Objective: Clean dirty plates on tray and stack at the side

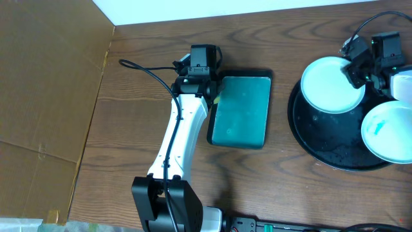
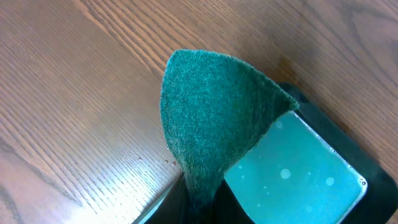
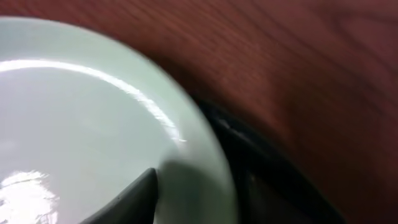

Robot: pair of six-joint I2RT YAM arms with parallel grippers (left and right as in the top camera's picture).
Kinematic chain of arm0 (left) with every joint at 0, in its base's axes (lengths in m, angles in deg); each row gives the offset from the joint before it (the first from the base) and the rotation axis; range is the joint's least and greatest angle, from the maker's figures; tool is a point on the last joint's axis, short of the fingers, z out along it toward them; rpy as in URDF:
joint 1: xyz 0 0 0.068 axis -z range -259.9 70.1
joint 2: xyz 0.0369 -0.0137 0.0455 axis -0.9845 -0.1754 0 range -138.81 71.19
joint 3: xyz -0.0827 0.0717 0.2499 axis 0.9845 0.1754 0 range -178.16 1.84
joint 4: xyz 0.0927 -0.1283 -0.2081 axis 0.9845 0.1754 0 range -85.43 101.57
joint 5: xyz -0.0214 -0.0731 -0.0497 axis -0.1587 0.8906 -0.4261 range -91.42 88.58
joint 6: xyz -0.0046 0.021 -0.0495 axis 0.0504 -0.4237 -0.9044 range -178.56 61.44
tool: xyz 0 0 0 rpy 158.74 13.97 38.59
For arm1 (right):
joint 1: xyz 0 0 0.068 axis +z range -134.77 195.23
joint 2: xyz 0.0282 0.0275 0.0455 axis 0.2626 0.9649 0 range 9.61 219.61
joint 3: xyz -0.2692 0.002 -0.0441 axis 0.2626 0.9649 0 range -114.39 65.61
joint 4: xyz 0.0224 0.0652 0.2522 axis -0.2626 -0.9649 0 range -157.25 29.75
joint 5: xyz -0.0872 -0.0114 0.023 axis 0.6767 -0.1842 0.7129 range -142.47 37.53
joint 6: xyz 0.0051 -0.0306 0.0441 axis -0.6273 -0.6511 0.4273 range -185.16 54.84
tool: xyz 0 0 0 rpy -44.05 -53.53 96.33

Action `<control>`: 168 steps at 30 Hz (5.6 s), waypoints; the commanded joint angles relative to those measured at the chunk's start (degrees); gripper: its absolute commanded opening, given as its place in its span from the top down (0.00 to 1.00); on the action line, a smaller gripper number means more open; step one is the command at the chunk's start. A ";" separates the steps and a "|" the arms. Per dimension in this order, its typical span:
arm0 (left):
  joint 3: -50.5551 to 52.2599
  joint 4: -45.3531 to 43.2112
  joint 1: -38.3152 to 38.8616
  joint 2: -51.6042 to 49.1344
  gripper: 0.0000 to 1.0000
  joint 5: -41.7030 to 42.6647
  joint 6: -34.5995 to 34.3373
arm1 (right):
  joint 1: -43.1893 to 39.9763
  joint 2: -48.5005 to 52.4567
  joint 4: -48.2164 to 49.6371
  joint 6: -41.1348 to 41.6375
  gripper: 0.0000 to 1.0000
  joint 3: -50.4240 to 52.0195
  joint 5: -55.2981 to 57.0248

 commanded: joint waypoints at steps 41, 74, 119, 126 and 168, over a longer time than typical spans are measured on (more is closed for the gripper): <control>0.66 -0.15 -0.17 0.00 0.93 -0.48 -0.28 | 3.85 -29.81 -16.35 -11.85 0.99 -0.26 19.15; 0.66 -0.13 -0.17 0.00 0.93 -0.48 -0.28 | -22.08 -13.64 -15.17 7.61 0.16 -0.22 -13.86; 0.66 -0.17 -0.17 0.00 0.93 -0.48 -0.28 | -24.15 -0.09 1.53 18.53 0.99 -0.24 -24.63; 0.66 -0.17 -0.17 0.00 0.93 -0.48 -0.28 | -27.61 -0.50 10.10 33.38 0.99 -0.26 -33.31; 0.66 -0.17 -0.17 0.00 0.93 -0.48 -0.28 | -41.86 -10.14 -17.55 34.12 0.44 -0.15 14.99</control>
